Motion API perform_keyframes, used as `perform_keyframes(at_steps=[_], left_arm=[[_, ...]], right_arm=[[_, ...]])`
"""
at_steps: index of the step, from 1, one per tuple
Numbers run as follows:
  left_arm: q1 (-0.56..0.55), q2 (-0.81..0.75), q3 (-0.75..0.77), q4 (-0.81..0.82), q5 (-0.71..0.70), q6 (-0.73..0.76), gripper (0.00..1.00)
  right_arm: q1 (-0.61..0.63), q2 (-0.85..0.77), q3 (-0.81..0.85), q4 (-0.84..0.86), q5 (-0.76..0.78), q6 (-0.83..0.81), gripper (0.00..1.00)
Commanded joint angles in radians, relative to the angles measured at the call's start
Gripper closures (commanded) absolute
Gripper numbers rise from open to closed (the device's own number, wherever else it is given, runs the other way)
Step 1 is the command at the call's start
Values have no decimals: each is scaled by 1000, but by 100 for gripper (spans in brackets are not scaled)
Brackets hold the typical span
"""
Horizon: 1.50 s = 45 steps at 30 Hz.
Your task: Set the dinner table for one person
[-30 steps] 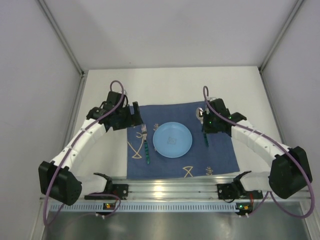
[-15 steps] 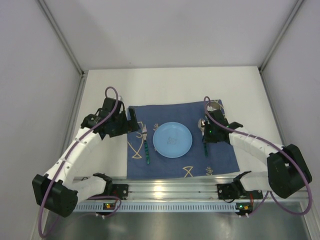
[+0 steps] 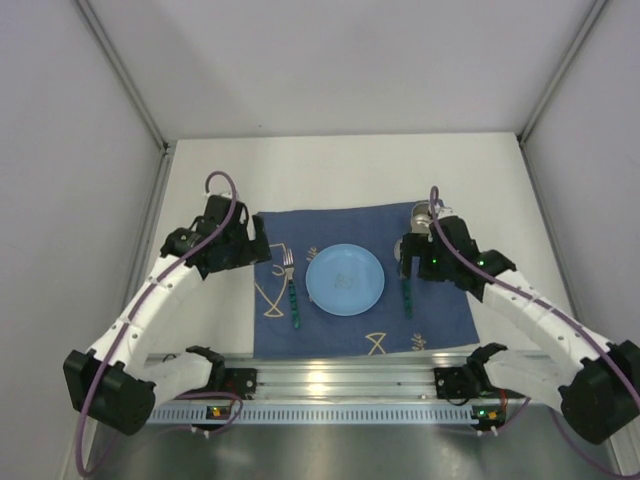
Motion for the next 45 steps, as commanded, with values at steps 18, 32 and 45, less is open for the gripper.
perform_keyframes(at_steps=[18, 32, 45], left_arm=[[90, -136, -775, 1411, -327, 464, 1], [242, 375, -607, 1671, -131, 533, 1], [360, 447, -701, 1916, 74, 487, 1]], right_arm=[[20, -587, 115, -188, 114, -37, 0], [18, -602, 34, -57, 183, -54, 0], [20, -368, 27, 159, 178, -103, 0]])
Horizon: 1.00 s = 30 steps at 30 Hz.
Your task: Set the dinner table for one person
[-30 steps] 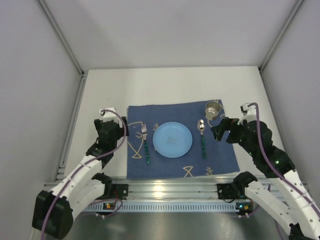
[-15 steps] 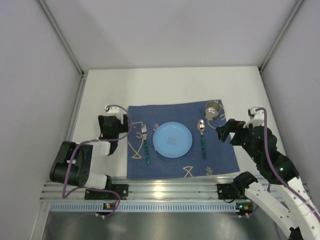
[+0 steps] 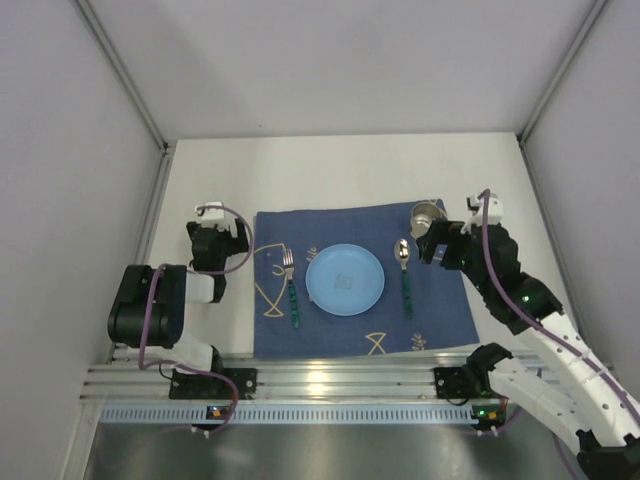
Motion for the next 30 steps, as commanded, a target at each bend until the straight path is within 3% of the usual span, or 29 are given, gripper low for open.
perform_keyframes(at_steps=[1, 9, 17, 23, 30], left_arm=[[16, 3, -77, 234, 80, -15, 1], [16, 2, -75, 214, 76, -15, 1], [16, 2, -78, 228, 78, -14, 1], [16, 2, -78, 230, 78, -15, 1], [16, 2, -78, 231, 77, -12, 1]], right_arm=[[15, 48, -4, 161, -5, -42, 0], [14, 223, -3, 244, 9, -154, 0], [-24, 323, -190, 400, 112, -309, 0], [-72, 266, -453, 843, 224, -389, 0], [-211, 433, -480, 1074, 173, -361, 0]])
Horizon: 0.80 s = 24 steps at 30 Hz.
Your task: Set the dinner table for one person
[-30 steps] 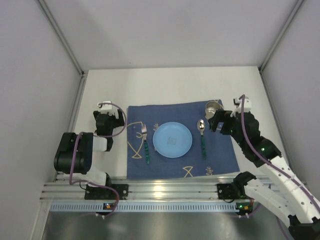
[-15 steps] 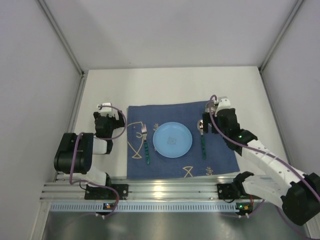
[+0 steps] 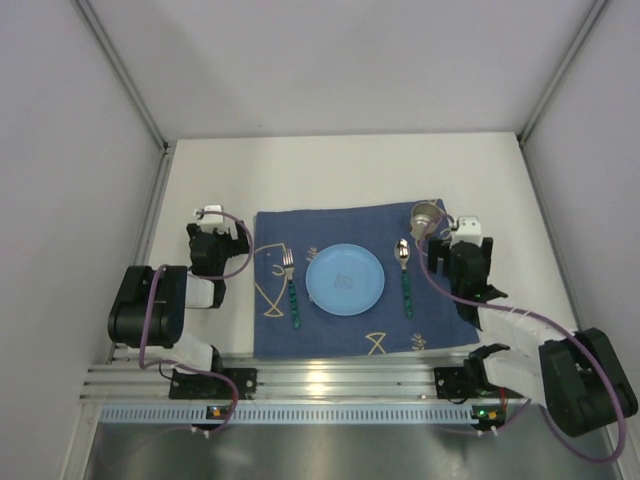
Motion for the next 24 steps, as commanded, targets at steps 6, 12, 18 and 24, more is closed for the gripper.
perform_keyframes(at_steps=[6, 12, 18, 24], left_arm=[[6, 3, -7, 80, 17, -5, 1], [6, 2, -7, 82, 17, -5, 1], [6, 3, -7, 82, 15, -4, 1], [6, 3, -7, 82, 15, -4, 1]], right_arm=[[-146, 210, 84, 411, -169, -42, 0], [-209, 246, 106, 427, -204, -34, 0], [-249, 311, 124, 519, -287, -96, 0], [-288, 335, 129, 536, -392, -97, 0]])
